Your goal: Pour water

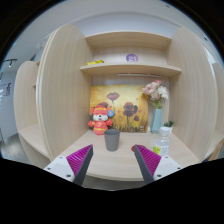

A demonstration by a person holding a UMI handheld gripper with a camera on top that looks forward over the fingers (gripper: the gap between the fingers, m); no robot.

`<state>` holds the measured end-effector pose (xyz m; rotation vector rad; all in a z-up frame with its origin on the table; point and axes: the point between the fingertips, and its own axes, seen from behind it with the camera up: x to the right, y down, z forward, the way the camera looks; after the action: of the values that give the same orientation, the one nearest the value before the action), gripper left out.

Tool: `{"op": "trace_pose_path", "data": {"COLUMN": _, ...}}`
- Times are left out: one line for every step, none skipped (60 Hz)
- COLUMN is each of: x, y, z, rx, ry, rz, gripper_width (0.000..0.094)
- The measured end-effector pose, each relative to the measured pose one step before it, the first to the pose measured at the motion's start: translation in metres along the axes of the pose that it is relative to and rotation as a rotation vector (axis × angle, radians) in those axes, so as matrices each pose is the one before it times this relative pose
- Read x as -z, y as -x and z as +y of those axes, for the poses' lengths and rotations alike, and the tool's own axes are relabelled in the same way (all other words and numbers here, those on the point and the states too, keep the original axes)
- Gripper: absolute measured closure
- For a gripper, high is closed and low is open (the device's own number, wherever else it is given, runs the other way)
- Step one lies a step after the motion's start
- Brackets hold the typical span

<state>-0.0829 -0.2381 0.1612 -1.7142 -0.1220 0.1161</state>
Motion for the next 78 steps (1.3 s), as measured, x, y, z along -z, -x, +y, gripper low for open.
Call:
{"op": "trace_pose_path", "data": {"x": 0.0003, "y": -0.00378, "z": 0.00371, "rx": 0.0019, "ry": 0.00862, "rz": 0.0094, "gripper_width": 0.0073}}
{"op": "trace_pose_path", "data": {"x": 0.00007, "y": -0.00465, "z": 0.00435, "rx": 0.002, "ry": 0.00804, "rz": 0.01075, "gripper_width": 0.0073}}
{"op": "trace_pose_path", "data": {"x": -0.00023, "y": -0.00545, "z": 0.00507, "rx": 0.0013, "ry": 0.00715, "rz": 0.01171, "gripper_width": 0.0073}}
{"op": "trace_pose_path", "data": {"x": -0.00034, "y": -0.00611, "z": 0.00468, "rx": -0.0001, "ry": 0.0062, "rz": 0.01382, "gripper_width": 0.0072}}
{"op": "trace_pose_path", "data": {"x": -0.0002, "y": -0.00697, "z": 0.00475, "rx": -0.001, "ry": 0.00517, "rz": 0.01574, "gripper_width": 0.0074}}
{"op": "trace_pose_path", "data": {"x": -0.00104, "y": -0.00753, "z": 0.00473, "rx": -0.0013, "ry": 0.00457, "rz": 0.0173, "gripper_width": 0.0073}}
{"op": "trace_pose_path", "data": {"x": 0.00079, "y": -0.00517, "z": 0.00019, "rx": -0.0025, "ry": 0.00397, "rz": 0.0155, "gripper_width": 0.0072}}
{"op": "trace_pose_path", "data": {"x": -0.00499, "y": -0.00992, "z": 0.00901, "rx": -0.0005, "ry": 0.00144, "rz": 0.01667, "gripper_width": 0.0074}}
{"op": "trace_pose_path", "data": {"x": -0.00231, "y": -0.00776, "z": 0.00512, "rx": 0.0011, "ry": 0.00248, "rz": 0.01636, "gripper_width": 0.0074}}
{"op": "trace_pose_path", "data": {"x": -0.0015, "y": -0.00724, "z": 0.00449, "rx": 0.0013, "ry": 0.0024, "rz": 0.01587, "gripper_width": 0.0071}}
{"op": "trace_pose_path", "data": {"x": -0.00279, "y": -0.00729, "z": 0.0047, "rx": 0.0012, "ry": 0.00274, "rz": 0.01615, "gripper_width": 0.0072}}
{"op": "trace_pose_path", "data": {"x": -0.00229, "y": -0.00722, "z": 0.00444, "rx": 0.0015, "ry": 0.00348, "rz": 0.01501, "gripper_width": 0.0074}}
{"op": "trace_pose_path", "data": {"x": -0.00228, "y": -0.00685, "z": 0.00401, "rx": 0.0007, "ry": 0.00355, "rz": 0.01468, "gripper_width": 0.0071}}
{"op": "trace_pose_path", "data": {"x": -0.00253, "y": -0.00655, "z": 0.00398, "rx": 0.0006, "ry": 0.00295, "rz": 0.01357, "gripper_width": 0.0074}}
{"op": "trace_pose_path", "data": {"x": -0.00252, "y": -0.00571, "z": 0.00353, "rx": -0.0003, "ry": 0.00358, "rz": 0.01284, "gripper_width": 0.0074}}
{"op": "trace_pose_path", "data": {"x": -0.00254, "y": -0.00547, "z": 0.00303, "rx": -0.0005, "ry": 0.00326, "rz": 0.01206, "gripper_width": 0.0074}}
{"op": "trace_pose_path", "data": {"x": -0.00244, "y": -0.00545, "z": 0.00288, "rx": 0.0001, "ry": 0.00233, "rz": 0.0101, "gripper_width": 0.0073}}
{"op": "trace_pose_path", "data": {"x": -0.00284, "y": -0.00474, "z": 0.00274, "rx": -0.0006, "ry": 0.00044, "rz": 0.00793, "gripper_width": 0.0075}}
{"op": "trace_pose_path", "data": {"x": -0.0023, "y": -0.00426, "z": 0.0018, "rx": -0.0014, "ry": 0.0002, "rz": 0.00683, "gripper_width": 0.0074}}
{"op": "trace_pose_path", "data": {"x": -0.00245, "y": -0.00435, "z": 0.00096, "rx": -0.0019, "ry": -0.00038, "rz": 0.00656, "gripper_width": 0.0076}}
{"op": "trace_pose_path", "data": {"x": -0.00301, "y": -0.00344, "z": 0.00124, "rx": -0.0032, "ry": -0.00093, "rz": 0.00614, "gripper_width": 0.0075}}
{"op": "trace_pose_path", "data": {"x": -0.00325, "y": -0.00329, "z": 0.00106, "rx": -0.0028, "ry": -0.00048, "rz": 0.00526, "gripper_width": 0.0075}}
{"op": "trace_pose_path", "data": {"x": -0.00292, "y": -0.0033, "z": 0.00061, "rx": -0.0028, "ry": -0.00006, "rz": 0.00376, "gripper_width": 0.0075}}
{"op": "trace_pose_path", "data": {"x": -0.0033, "y": -0.00278, "z": 0.0, "rx": -0.0018, "ry": -0.00037, "rz": 0.00353, "gripper_width": 0.0074}}
{"op": "trace_pose_path", "data": {"x": -0.0031, "y": -0.00263, "z": -0.00018, "rx": -0.0008, "ry": -0.00202, "rz": 0.00285, "gripper_width": 0.0075}}
{"op": "trace_pose_path", "data": {"x": -0.0034, "y": -0.00195, "z": -0.00033, "rx": -0.0005, "ry": -0.00317, "rz": 0.00195, "gripper_width": 0.0074}}
{"op": "trace_pose_path", "data": {"x": -0.00369, "y": -0.00176, "z": -0.00048, "rx": 0.0004, "ry": -0.00308, "rz": 0.00085, "gripper_width": 0.0074}}
{"op": "trace_pose_path", "data": {"x": -0.00368, "y": -0.00174, "z": -0.00056, "rx": 0.0011, "ry": -0.00303, "rz": 0.00045, "gripper_width": 0.0073}}
{"op": "trace_pose_path", "data": {"x": -0.00424, "y": -0.00137, "z": -0.00107, "rx": 0.0008, "ry": -0.00382, "rz": 0.00195, "gripper_width": 0.0073}}
{"op": "trace_pose_path", "data": {"x": -0.00405, "y": -0.00205, "z": -0.00096, "rx": 0.0015, "ry": -0.00381, "rz": 0.00297, "gripper_width": 0.0072}}
{"op": "trace_pose_path", "data": {"x": -0.00435, "y": -0.00229, "z": -0.00108, "rx": 0.0014, "ry": -0.00438, "rz": 0.00324, "gripper_width": 0.0074}}
{"op": "trace_pose_path", "data": {"x": -0.00435, "y": -0.00198, "z": -0.00114, "rx": 0.0018, "ry": -0.00331, "rz": 0.00308, "gripper_width": 0.0074}}
{"op": "trace_pose_path", "data": {"x": -0.00451, "y": -0.00205, "z": -0.00138, "rx": 0.0023, "ry": -0.00273, "rz": 0.00212, "gripper_width": 0.0071}}
{"op": "trace_pose_path", "data": {"x": -0.00473, "y": -0.00176, "z": -0.001, "rx": 0.0022, "ry": -0.00265, "rz": 0.00238, "gripper_width": 0.0071}}
{"op": "trace_pose_path", "data": {"x": -0.00569, "y": -0.00318, "z": 0.00057, "rx": 0.0019, "ry": -0.00398, "rz": -0.00208, "gripper_width": 0.0073}}
{"op": "trace_pose_path", "data": {"x": -0.00504, "y": -0.00179, "z": -0.0001, "rx": 0.0009, "ry": 0.00028, "rz": 0.00169, "gripper_width": 0.0072}}
{"op": "trace_pose_path", "data": {"x": -0.00395, "y": -0.0003, "z": -0.00101, "rx": -0.0002, "ry": 0.00511, "rz": 0.00581, "gripper_width": 0.0073}}
{"op": "trace_pose_path", "data": {"x": -0.00564, "y": -0.00277, "z": 0.00138, "rx": -0.0004, "ry": 0.00188, "rz": -0.0033, "gripper_width": 0.0074}}
{"op": "trace_pose_path", "data": {"x": -0.00413, "y": -0.00127, "z": 0.00004, "rx": -0.0013, "ry": 0.00336, "rz": -0.00019, "gripper_width": 0.0072}}
{"op": "trace_pose_path", "data": {"x": -0.00323, "y": 0.00062, "z": -0.00133, "rx": -0.002, "ry": 0.00415, "rz": 0.00293, "gripper_width": 0.0073}}
{"op": "trace_pose_path", "data": {"x": -0.00406, "y": -0.00021, "z": -0.00027, "rx": -0.0019, "ry": 0.00108, "rz": -0.00302, "gripper_width": 0.0077}}
{"op": "trace_pose_path", "data": {"x": -0.00473, "y": -0.00145, "z": 0.00081, "rx": -0.0025, "ry": -0.00135, "rz": -0.00743, "gripper_width": 0.0081}}
{"op": "trace_pose_path", "data": {"x": -0.00286, "y": 0.00085, "z": -0.00115, "rx": -0.0029, "ry": 0.00269, "rz": 0.00073, "gripper_width": 0.0084}}
{"op": "trace_pose_path", "data": {"x": -0.00464, "y": -0.00142, "z": 0.00106, "rx": -0.0033, "ry": -0.00201, "rz": -0.00721, "gripper_width": 0.0092}}
{"op": "trace_pose_path", "data": {"x": -0.00356, "y": -0.00049, "z": 0.00013, "rx": -0.0032, "ry": 0.0003, "rz": -0.00322, "gripper_width": 0.0096}}
{"op": "trace_pose_path", "data": {"x": -0.00329, "y": -0.00026, "z": -0.00012, "rx": -0.003, "ry": 0.0, "rz": -0.00218, "gripper_width": 0.0104}}
{"op": "trace_pose_path", "data": {"x": -0.00293, "y": -0.0005, "z": -0.00034, "rx": -0.0026, "ry": -0.00078, "rz": -0.00224, "gripper_width": 0.0113}}
{"op": "trace_pose_path", "data": {"x": -0.00302, "y": -0.00012, "z": -0.00024, "rx": -0.0026, "ry": -0.00153, "rz": -0.00206, "gripper_width": 0.0117}}
{"op": "trace_pose_path", "data": {"x": -0.00292, "y": -0.00017, "z": -0.00021, "rx": -0.0025, "ry": -0.00243, "rz": -0.00189, "gripper_width": 0.0123}}
{"op": "trace_pose_path", "data": {"x": -0.00246, "y": -0.00061, "z": 0.00007, "rx": -0.0025, "ry": -0.00237, "rz": -0.00077, "gripper_width": 0.0125}}
{"op": "trace_pose_path", "data": {"x": -0.00228, "y": -0.0007, "z": -0.00009, "rx": -0.0021, "ry": -0.00203, "rz": 0.00022, "gripper_width": 0.0127}}
{"op": "trace_pose_path", "data": {"x": -0.00181, "y": -0.0004, "z": -0.00014, "rx": -0.0007, "ry": -0.00176, "rz": -0.00097, "gripper_width": 0.0127}}
{"op": "trace_pose_path", "data": {"x": -0.00201, "y": 0.00069, "z": 0.00005, "rx": -0.0007, "ry": -0.00159, "rz": -0.00271, "gripper_width": 0.0137}}
{"op": "trace_pose_path", "data": {"x": -0.00181, "y": 0.00078, "z": 0.00013, "rx": -0.0004, "ry": -0.0019, "rz": -0.00378, "gripper_width": 0.0151}}
{"op": "trace_pose_path", "data": {"x": -0.00114, "y": 0.00058, "z": -0.00066, "rx": -0.0012, "ry": -0.00277, "rz": -0.00353, "gripper_width": 0.0167}}
{"op": "trace_pose_path", "data": {"x": -0.00126, "y": 0.00019, "z": -0.00088, "rx": -0.0029, "ry": -0.00427, "rz": -0.00215, "gripper_width": 0.0184}}
{"op": "trace_pose_path", "data": {"x": -0.00114, "y": 0.00013, "z": -0.0007, "rx": -0.0038, "ry": -0.00551, "rz": -0.00154, "gripper_width": 0.0203}}
{"op": "trace_pose_path", "data": {"x": 0.00076, "y": 0.00267, "z": -0.00231, "rx": -0.0028, "ry": -0.00321, "rz": 0.00406, "gripper_width": 0.0219}}
{"op": "trace_pose_path", "data": {"x": -0.00098, "y": 0.00109, "z": -0.00097, "rx": -0.0029, "ry": -0.00815, "rz": -0.00307, "gripper_width": 0.0239}}
{"op": "trace_pose_path", "data": {"x": -0.00081, "y": 0.00122, "z": -0.00162, "rx": -0.0014, "ry": -0.00874, "rz": -0.00339, "gripper_width": 0.0259}}
{"op": "trace_pose_path", "data": {"x": -0.00031, "y": 0.00014, "z": -0.00134, "rx": -0.0002, "ry": -0.00808, "rz": -0.0014, "gripper_width": 0.0279}}
{"op": "trace_pose_path", "data": {"x": -0.00062, "y": 0.00043, "z": -0.00126, "rx": 0.0008, "ry": -0.00739, "rz": -0.00202, "gripper_width": 0.0307}}
{"op": "trace_pose_path", "data": {"x": -0.00017, "y": -0.00065, "z": -0.00064, "rx": -0.0001, "ry": -0.00564, "rz": 0.00206, "gripper_width": 0.0333}}
{"op": "trace_pose_path", "data": {"x": -0.00015, "y": -0.0011, "z": -0.00075, "rx": 0.0003, "ry": -0.00555, "rz": 0.00556, "gripper_width": 0.0357}}
{"op": "trace_pose_path", "data": {"x": -0.0002, "y": 0.00022, "z": -0.0005, "rx": 0.0013, "ry": -0.0046, "rz": 0.00124, "gripper_width": 0.0369}}
{"op": "trace_pose_path", "data": {"x": -0.00006, "y": 0.00058, "z": 0.00012, "rx": 0.0009, "ry": -0.00119, "rz": 0.00153, "gripper_width": 0.0371}}
{"op": "trace_pose_path", "data": {"x": -0.00048, "y": 0.00043, "z": 0.00079, "rx": 0.0017, "ry": 0.00143, "rz": 0.0004, "gripper_width": 0.0382}}
{"op": "trace_pose_path", "data": {"x": -0.0001, "y": -0.00029, "z": -0.00007, "rx": 0.0001, "ry": -0.00186, "rz": 0.00137, "gripper_width": 0.0387}}
{"op": "trace_pose_path", "data": {"x": 0.00097, "y": -0.00028, "z": -0.00233, "rx": -0.0014, "ry": -0.00079, "rz": 0.00251, "gripper_width": 0.0401}}
{"op": "trace_pose_path", "data": {"x": -0.00057, "y": -0.0003, "z": 0.00067, "rx": -0.0006, "ry": -0.00189, "rz": 0.00165, "gripper_width": 0.0412}}
{"op": "trace_pose_path", "data": {"x": 0.00018, "y": -0.00018, "z": 0.00016, "rx": -0.0013, "ry": -0.00092, "rz": 0.00243, "gripper_width": 0.0428}}
{"op": "trace_pose_path", "data": {"x": -0.00144, "y": -0.00091, "z": 0.00095, "rx": 0.001, "ry": -0.00675, "rz": -0.00225, "gripper_width": 0.0445}}
{"op": "trace_pose_path", "data": {"x": -0.0002, "y": 0.00055, "z": 0.00012, "rx": 0.0026, "ry": -0.00146, "rz": -0.00043, "gripper_width": 0.0457}}
{"op": "trace_pose_path", "data": {"x": 0.00014, "y": -0.00064, "z": -0.00049, "rx": 0.0058, "ry": -0.0012, "rz": -0.00371, "gripper_width": 0.0475}}
{"op": "trace_pose_path", "data": {"x": -0.00016, "y": 0.00005, "z": -0.0001, "rx": 0.0051, "ry": -0.00158, "rz": -0.0026, "gripper_width": 0.0479}}
{"op": "trace_pose_path", "data": {"x": 0.00011, "y": -0.00019, "z": -0.00001, "rx": 0.0045, "ry": -0.00091, "rz": -0.00061, "gripper_width": 0.0499}}
{"op": "trace_pose_path", "data": {"x": -0.00023, "y": -0.00047, "z": -0.00002, "rx": 0.0042, "ry": -0.00127, "rz": 0.00023, "gripper_width": 0.0517}}
{"op": "trace_pose_path", "data": {"x": -0.00011, "y": -0.00052, "z": -0.00011, "rx": 0.0003, "ry": -0.00177, "rz": 0.00239, "gripper_width": 0.0517}}
